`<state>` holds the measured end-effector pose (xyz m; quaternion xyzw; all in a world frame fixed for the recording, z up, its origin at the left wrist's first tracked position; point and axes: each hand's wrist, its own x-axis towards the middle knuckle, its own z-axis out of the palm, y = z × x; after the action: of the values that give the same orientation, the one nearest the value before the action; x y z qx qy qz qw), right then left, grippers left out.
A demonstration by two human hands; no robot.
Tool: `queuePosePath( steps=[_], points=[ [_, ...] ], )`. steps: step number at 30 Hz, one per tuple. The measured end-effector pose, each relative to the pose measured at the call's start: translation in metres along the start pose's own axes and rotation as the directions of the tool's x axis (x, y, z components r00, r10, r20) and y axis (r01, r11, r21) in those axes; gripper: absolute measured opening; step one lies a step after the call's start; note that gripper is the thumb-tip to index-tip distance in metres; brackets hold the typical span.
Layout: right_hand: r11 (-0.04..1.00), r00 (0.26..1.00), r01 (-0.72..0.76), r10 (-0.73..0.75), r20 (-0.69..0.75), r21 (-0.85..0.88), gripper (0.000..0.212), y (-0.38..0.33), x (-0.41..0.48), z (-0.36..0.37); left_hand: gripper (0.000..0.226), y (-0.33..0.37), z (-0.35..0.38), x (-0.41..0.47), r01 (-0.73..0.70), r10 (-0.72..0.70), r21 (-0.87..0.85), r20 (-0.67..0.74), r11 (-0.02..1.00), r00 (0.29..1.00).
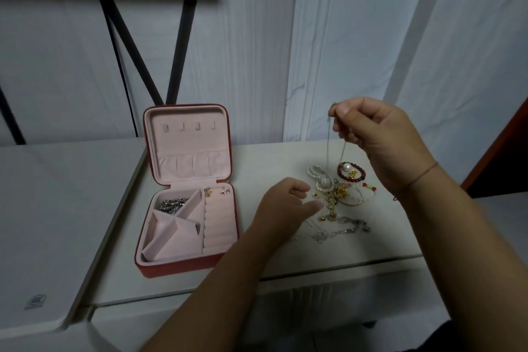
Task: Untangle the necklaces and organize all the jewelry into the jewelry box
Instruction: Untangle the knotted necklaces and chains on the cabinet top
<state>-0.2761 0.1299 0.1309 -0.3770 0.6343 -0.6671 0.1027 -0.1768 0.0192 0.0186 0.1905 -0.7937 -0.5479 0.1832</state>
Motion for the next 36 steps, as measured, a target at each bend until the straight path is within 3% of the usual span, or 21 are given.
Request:
queuePosePath(
  steps=[5,10,17,21,27,29,36],
  points=[
    [0.994,0.996,0.088,-0.089,-0.013,-0.058,0.013,-0.014,0.008,0.005,0.042,0.001,0.000,-0.001,0.010,-0.004,-0.062,0.088,0.998,0.996],
    [0.990,0.993,0.114,-0.112,0.019,-0.078,0.014,-0.022,0.018,0.015,0.030,-0.004,0.000,-0.004,-0.020,0.021,-0.027,0.044,0.999,0.999],
    [0.995,0.997,0.062,-0.059,0.050,-0.075,0.014,-0.011,0.038,0.027,0.017,-0.011,-0.010,-0.012,0.033,-0.032,-0.007,0.047,0.999,0.998],
    [0.994,0.999,-0.013,0.016,0.032,-0.105,0.014,0.007,0.060,0.030,0.017,-0.014,-0.019,-0.020,0.137,-0.134,-0.111,0.033,0.984,0.990],
    [0.965,0.988,-0.142,0.151,0.028,-0.220,0.017,0.058,0.085,0.040,0.008,-0.020,-0.018,-0.034,0.117,-0.136,-0.132,-0.145,0.984,0.980],
    [0.959,0.983,-0.170,0.183,0.035,-0.226,0.015,0.072,0.088,0.046,0.007,-0.022,-0.016,-0.038,0.094,-0.109,-0.084,-0.200,0.992,0.974],
    [0.939,0.958,-0.219,0.258,0.122,-0.267,0.013,0.111,0.090,0.079,0.026,-0.039,-0.015,-0.061,0.079,0.043,0.343,-0.334,0.936,0.941]
  ],
)
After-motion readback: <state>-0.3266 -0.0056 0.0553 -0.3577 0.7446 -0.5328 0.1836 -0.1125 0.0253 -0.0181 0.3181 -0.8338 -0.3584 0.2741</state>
